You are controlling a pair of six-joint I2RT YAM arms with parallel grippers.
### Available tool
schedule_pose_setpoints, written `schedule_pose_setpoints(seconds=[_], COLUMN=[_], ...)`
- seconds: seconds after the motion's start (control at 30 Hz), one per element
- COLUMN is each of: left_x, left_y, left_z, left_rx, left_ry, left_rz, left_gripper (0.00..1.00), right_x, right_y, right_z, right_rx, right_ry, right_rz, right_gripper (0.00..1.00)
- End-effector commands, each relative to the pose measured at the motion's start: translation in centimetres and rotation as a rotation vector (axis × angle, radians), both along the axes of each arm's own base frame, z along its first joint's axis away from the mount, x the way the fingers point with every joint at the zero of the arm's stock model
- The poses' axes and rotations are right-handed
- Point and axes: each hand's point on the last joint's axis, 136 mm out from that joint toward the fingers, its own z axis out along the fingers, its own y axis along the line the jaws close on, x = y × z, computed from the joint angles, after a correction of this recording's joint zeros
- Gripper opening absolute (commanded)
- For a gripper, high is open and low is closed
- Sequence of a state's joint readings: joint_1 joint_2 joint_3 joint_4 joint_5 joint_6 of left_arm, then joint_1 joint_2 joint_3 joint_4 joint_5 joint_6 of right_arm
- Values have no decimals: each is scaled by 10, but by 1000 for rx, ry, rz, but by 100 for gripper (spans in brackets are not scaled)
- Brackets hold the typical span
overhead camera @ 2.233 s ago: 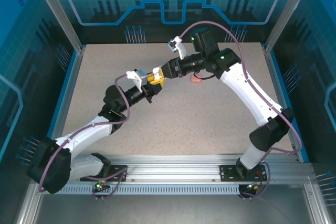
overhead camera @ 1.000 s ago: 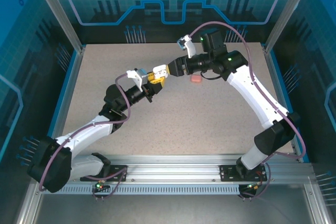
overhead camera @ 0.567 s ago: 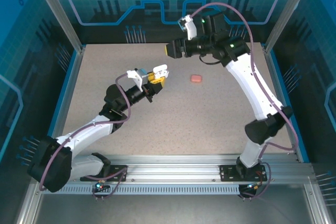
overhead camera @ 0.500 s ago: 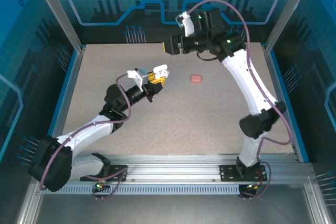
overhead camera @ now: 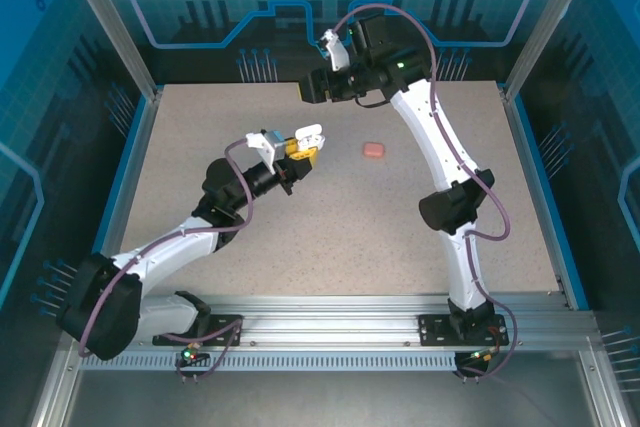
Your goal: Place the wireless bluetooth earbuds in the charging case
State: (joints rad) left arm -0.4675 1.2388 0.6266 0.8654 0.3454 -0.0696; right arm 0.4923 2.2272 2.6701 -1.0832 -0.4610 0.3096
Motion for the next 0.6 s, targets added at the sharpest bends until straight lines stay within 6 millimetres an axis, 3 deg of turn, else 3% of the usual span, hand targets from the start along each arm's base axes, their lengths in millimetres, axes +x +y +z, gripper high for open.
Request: schedule_pose_setpoints(seconds=[0.0,0.23,0.57], left_x=[-1,4,6], left_y=[-6,-5,-3], left_z=[21,24,21], left_rx=[-10,-18,-14], left_ry=[-71,-73,-60], left_rz=[-26,-9,9], left_gripper=[0,0,0], right_x=[-13,-33,-60], right_y=[7,10,-3], right_z=[-9,-25,-10], right_rx=[-18,-86,-114], right_ry=[32,48,4], right_rz=[48,104,131], right_gripper=[58,52,45])
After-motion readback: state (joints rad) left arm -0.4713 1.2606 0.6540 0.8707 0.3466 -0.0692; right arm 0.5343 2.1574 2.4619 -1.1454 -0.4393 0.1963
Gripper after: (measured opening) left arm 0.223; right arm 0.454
